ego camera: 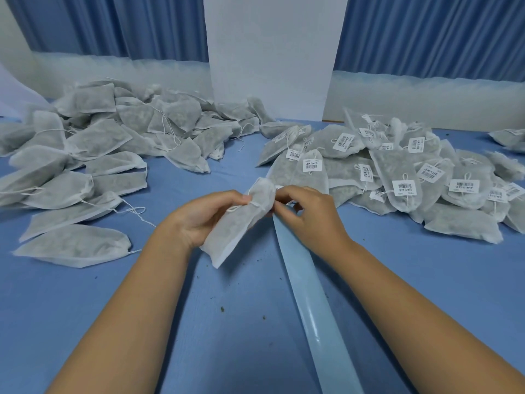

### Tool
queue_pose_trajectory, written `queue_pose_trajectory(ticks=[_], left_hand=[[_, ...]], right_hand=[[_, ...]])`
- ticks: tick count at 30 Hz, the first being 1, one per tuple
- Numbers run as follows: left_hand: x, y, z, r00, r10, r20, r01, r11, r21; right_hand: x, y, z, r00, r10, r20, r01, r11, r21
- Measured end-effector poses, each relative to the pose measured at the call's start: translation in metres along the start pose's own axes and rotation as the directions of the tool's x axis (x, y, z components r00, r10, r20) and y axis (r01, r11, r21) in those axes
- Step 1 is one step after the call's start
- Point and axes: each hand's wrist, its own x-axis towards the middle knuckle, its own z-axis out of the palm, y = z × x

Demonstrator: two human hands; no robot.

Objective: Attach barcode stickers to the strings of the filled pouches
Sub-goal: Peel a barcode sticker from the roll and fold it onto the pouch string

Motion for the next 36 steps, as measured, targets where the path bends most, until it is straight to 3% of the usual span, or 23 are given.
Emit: queue_pose_trajectory(ticks=[4, 10, 20, 27, 31, 36], left_hand=[[0.001, -0.002, -0.005, 0.995, 0.073, -0.071, -0.062, 0.987, 0.145], [-0.005, 0.0, -0.006, 0.992, 0.122, 0.028, -0.123, 0.921, 0.37], [-0.005, 0.001, -0.006, 0.985, 0.158, 0.066, -0.171, 0.912, 0.372], [-0.007, 0.002, -0.005, 0.991, 0.061, 0.12, -0.111, 0.874, 0.473], [-0.01, 0.004, -0.001, 0.991, 0.053, 0.12, -0.114, 0.794, 0.597], [-0.009, 0.003, 0.011, 0.986, 0.132, 0.102, -0.155, 0.493, 0.856]], right_hand=[[0.002, -0.003, -0.002, 0.993, 0.117, 0.007, -0.116, 0.979, 0.17], [0.003, -0.001, 0.001, 0.977, 0.203, 0.071, -0.214, 0.948, 0.234], [0.005, 0.001, -0.001, 0.97, 0.238, 0.055, -0.244, 0.94, 0.24], [0.008, 0.0, -0.01, 0.975, 0.185, 0.124, -0.209, 0.952, 0.224], [0.007, 0.003, -0.015, 0.966, 0.158, 0.203, -0.194, 0.966, 0.173], [0.007, 0.008, -0.013, 0.96, 0.165, 0.226, -0.193, 0.975, 0.109]])
